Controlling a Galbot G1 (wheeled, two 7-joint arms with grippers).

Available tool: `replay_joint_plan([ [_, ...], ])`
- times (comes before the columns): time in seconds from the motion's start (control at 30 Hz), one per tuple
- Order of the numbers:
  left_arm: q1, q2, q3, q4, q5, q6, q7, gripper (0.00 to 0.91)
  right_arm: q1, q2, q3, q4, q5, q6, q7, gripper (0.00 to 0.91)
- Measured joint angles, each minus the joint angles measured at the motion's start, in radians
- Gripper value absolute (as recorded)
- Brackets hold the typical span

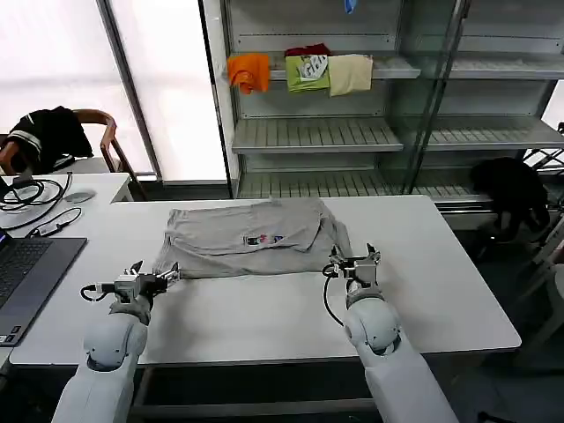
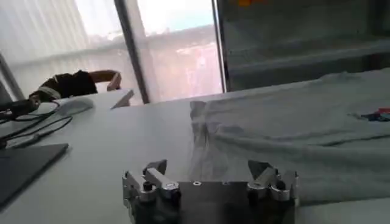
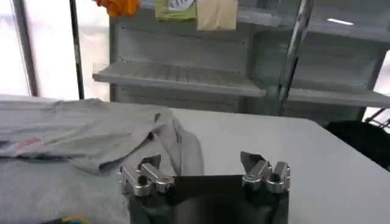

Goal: Fold and organize the clothes.

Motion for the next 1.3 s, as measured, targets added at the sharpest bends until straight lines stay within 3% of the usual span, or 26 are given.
replay_joint_plan([
  [0.1,-0.003,-0.004,0.000,0.012,0.000,0.000,0.001,0.907,-0.001,0.005,-0.002,-0.010,0.000,0.000,-0.001,0.907],
  [0.13,-0.003,-0.004,0.000,0.017,0.000,0.000,0.001,0.867,-0.001,0.007,-0.003,-0.014,0.000,-0.001,-0.001,0.907],
  [0.23,-0.005,-0.004,-0.001,0.027,0.001,0.000,0.003,0.584,-0.001,0.014,-0.003,-0.025,0.001,-0.001,-0.001,0.897],
  [0.3,-0.006,-0.003,-0.001,0.034,0.001,0.000,0.004,0.302,-0.003,0.015,-0.003,-0.033,0.003,-0.001,-0.001,0.705],
  [0.37,-0.004,-0.003,-0.002,0.039,0.001,0.000,0.005,0.242,-0.008,0.015,-0.004,-0.039,0.007,-0.002,-0.001,0.534],
  [0.4,-0.003,-0.003,-0.001,0.040,0.001,0.000,0.005,0.151,-0.009,0.015,-0.004,-0.040,0.009,-0.002,-0.001,0.322],
  [0.47,0.001,0.000,0.001,0.040,0.002,-0.001,0.005,0.071,-0.013,0.016,-0.004,-0.043,0.012,-0.001,0.001,0.151],
  [0.5,0.004,0.003,0.004,0.039,0.003,-0.002,0.005,0.050,-0.015,0.017,-0.003,-0.046,0.014,0.000,0.001,0.020],
  [1.3,0.051,0.001,0.002,0.019,0.003,-0.005,0.008,0.020,-0.081,0.032,0.019,-0.012,0.036,0.009,0.005,0.000],
])
